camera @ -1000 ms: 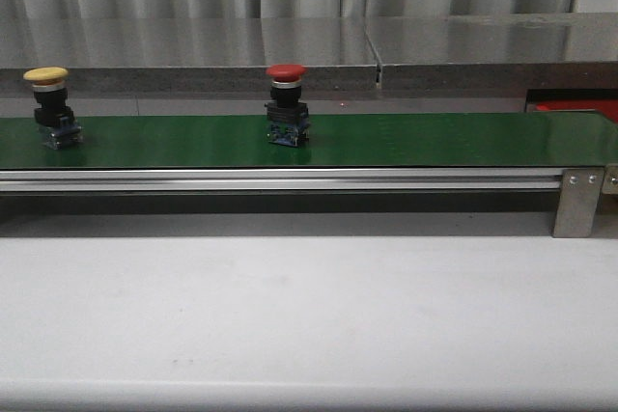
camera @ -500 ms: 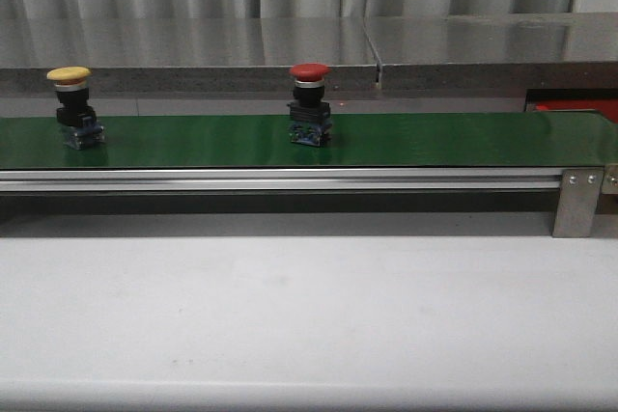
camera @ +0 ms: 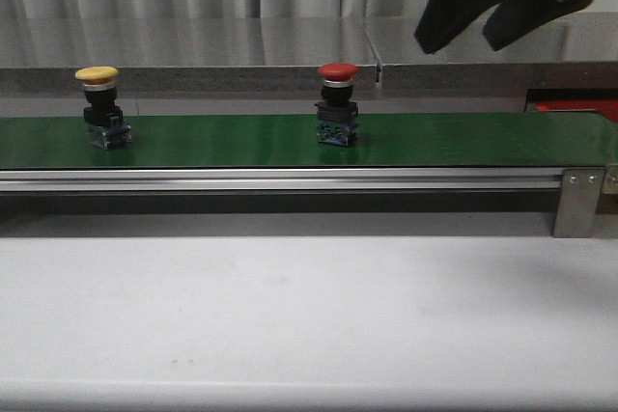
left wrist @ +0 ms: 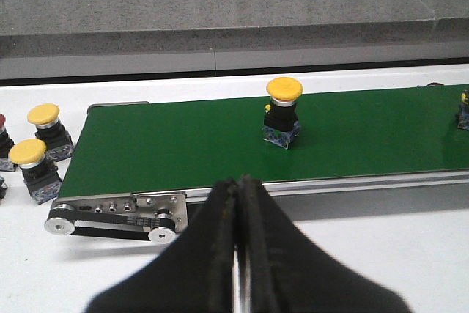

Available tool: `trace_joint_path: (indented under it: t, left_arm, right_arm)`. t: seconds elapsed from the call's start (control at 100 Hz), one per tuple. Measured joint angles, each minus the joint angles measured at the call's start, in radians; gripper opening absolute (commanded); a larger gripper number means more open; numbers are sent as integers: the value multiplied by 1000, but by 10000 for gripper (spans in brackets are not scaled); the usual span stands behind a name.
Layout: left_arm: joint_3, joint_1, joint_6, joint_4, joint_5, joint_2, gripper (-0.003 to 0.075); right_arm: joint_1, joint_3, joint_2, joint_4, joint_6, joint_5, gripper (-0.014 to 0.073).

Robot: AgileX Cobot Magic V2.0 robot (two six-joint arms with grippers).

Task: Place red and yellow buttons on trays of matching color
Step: 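Lower the right gripper onto the arriving red button and grasp it, then carry the red button into the red tray and release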

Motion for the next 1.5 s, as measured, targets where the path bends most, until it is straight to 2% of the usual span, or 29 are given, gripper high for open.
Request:
trace_joint_path:
  t: [0.39,0.77,0.84,0.96,1.03,1.28,1.42,1.5]
  left_arm:
    - [0,0,0,0,-1,0,-19]
    - [0,0,0,0,-1,0,-19]
    - [0,0,0,0,-1,0,-19]
    - [0,0,0,0,-1,0,-19]
    - [0,0,0,0,-1,0,-19]
    - [0,0,0,0,-2,0,-19]
    - [0,0,0,0,-2,0,-19]
    - [0,0,0,0,-2,0,-19]
  right_arm:
    - [42,-225,236,-2,-2,11,585]
    - [46,-294,345,-4,-2,-27,577]
    - [46,-294,358,-4,-2,-45,520]
    - [46,-294,377,-4,-2,-56,303]
    - [46,-294,379,-5,-2,-56,218]
    - [13,-294,331,-6,-2,-15,206]
    - [-93,-294,248,-6,-2,43,206]
    - [-189,-294,204,-6,-2,87,206]
